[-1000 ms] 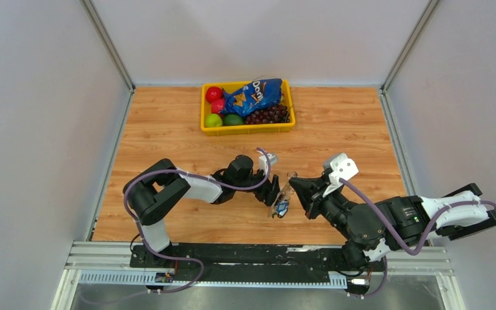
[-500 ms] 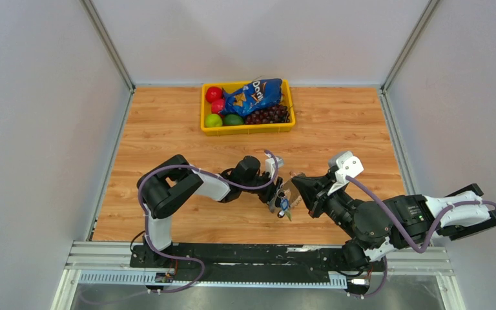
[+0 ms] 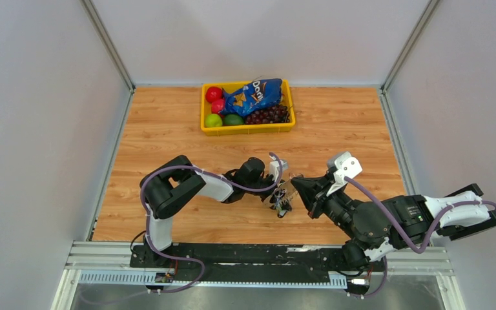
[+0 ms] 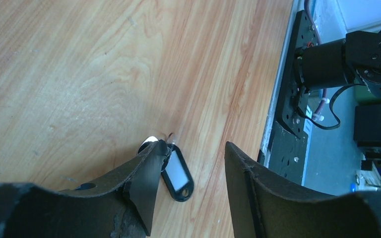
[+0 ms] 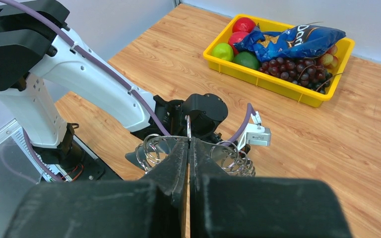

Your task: Put the keys on the keyring

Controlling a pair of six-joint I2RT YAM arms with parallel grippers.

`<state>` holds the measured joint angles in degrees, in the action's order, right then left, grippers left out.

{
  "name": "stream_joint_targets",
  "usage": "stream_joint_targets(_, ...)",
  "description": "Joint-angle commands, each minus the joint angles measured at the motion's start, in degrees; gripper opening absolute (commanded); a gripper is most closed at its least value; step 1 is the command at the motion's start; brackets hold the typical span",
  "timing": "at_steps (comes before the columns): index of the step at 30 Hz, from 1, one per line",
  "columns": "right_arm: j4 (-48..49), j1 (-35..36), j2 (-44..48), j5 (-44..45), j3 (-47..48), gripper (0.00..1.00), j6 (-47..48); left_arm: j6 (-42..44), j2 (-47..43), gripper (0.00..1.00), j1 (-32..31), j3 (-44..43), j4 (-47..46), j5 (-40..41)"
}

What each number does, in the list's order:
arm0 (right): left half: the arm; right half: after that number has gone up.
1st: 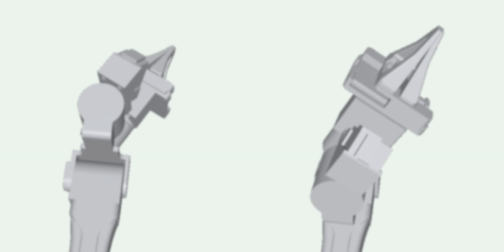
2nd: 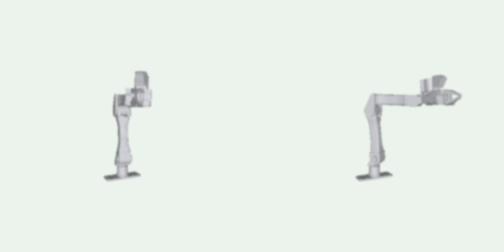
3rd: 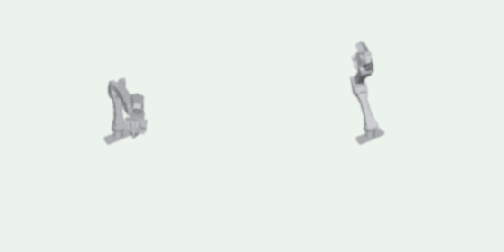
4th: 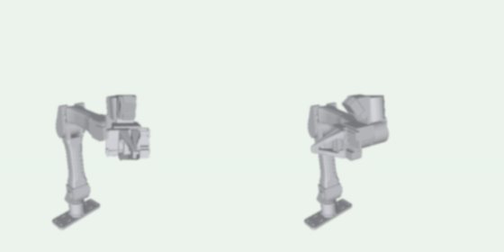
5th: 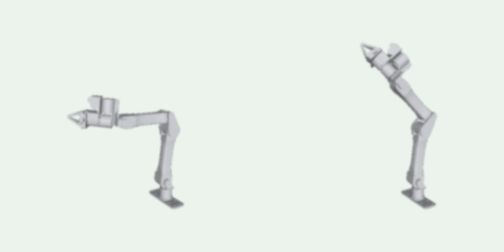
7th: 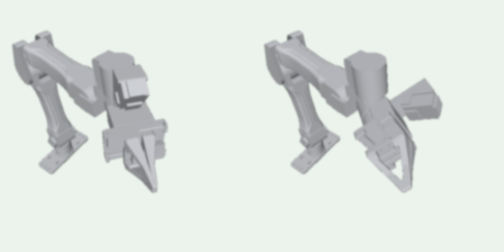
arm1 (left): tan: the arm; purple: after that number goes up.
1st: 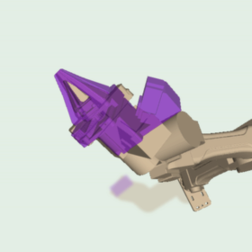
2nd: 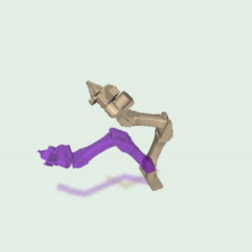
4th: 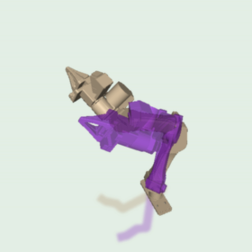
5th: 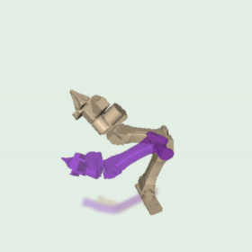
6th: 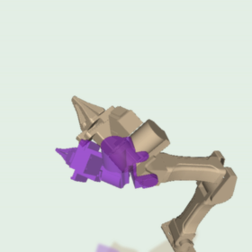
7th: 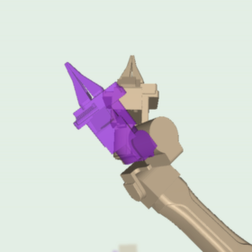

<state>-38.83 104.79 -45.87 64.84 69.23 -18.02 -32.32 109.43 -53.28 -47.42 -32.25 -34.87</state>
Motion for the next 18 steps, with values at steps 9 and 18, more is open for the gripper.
stream_joint_targets(9,1.6,-0.3,0.6,-0.3,0.4,0.0,-0.1,3.8,1.2,0.5,-0.4,-2.0,1.8,0.7)
stream_joint_targets(18,2.2,-0.3,0.6,-0.6,0.4,0.0,0.3,4.7,1.6,0.4,-0.4,-2.3,3.1,1.6)
